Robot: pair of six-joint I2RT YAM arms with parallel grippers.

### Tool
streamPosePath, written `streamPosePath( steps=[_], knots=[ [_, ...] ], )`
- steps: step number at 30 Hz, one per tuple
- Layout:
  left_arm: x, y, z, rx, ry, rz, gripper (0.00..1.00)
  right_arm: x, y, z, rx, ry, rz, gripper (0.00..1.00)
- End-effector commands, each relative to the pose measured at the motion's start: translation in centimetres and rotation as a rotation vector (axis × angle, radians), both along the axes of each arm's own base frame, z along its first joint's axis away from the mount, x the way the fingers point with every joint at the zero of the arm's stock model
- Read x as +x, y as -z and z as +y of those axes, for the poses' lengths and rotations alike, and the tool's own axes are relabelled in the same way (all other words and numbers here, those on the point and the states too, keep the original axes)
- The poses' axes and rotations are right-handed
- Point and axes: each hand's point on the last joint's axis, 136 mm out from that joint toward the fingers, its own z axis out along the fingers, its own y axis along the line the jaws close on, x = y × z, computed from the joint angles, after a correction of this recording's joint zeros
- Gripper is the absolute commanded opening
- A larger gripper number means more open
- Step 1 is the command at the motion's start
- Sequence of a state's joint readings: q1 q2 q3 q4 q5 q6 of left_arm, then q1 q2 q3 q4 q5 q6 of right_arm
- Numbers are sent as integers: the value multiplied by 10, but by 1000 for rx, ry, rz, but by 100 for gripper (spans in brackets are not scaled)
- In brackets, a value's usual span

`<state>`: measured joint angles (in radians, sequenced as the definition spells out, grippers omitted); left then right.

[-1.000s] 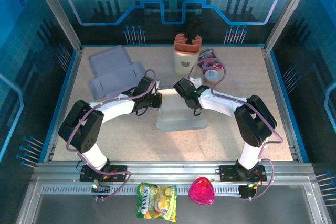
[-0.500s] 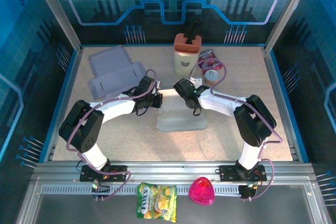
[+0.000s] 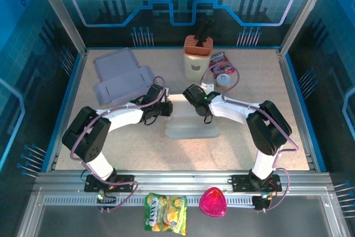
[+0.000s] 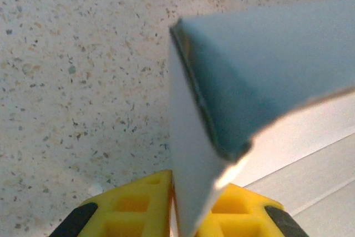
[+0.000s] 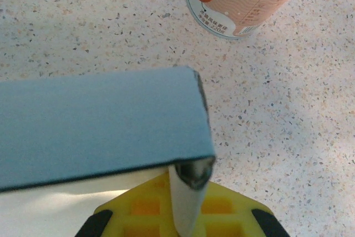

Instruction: Fold the paper box

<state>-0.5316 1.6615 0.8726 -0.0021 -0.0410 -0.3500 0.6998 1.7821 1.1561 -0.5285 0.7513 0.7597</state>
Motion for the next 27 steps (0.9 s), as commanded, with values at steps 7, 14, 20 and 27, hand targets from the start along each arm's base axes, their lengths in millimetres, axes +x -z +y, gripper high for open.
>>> streamPosePath(
  steps=[7, 14, 20, 27],
  knots=[
    [-11, 15, 15, 76, -71, 8, 0, -7, -6, -9, -33, 26, -11, 0],
    [-10, 16, 25, 213, -182, -29, 0, -14, -7, -7, -23, 30, -23, 0],
    [-20, 25, 60, 439, -440, -3, 0, -18, 0, -7, -8, 32, -8, 0],
    [-23, 31, 59, 484, -554, 6, 0, -19, 5, -2, 32, 18, -8, 0]
  ],
)
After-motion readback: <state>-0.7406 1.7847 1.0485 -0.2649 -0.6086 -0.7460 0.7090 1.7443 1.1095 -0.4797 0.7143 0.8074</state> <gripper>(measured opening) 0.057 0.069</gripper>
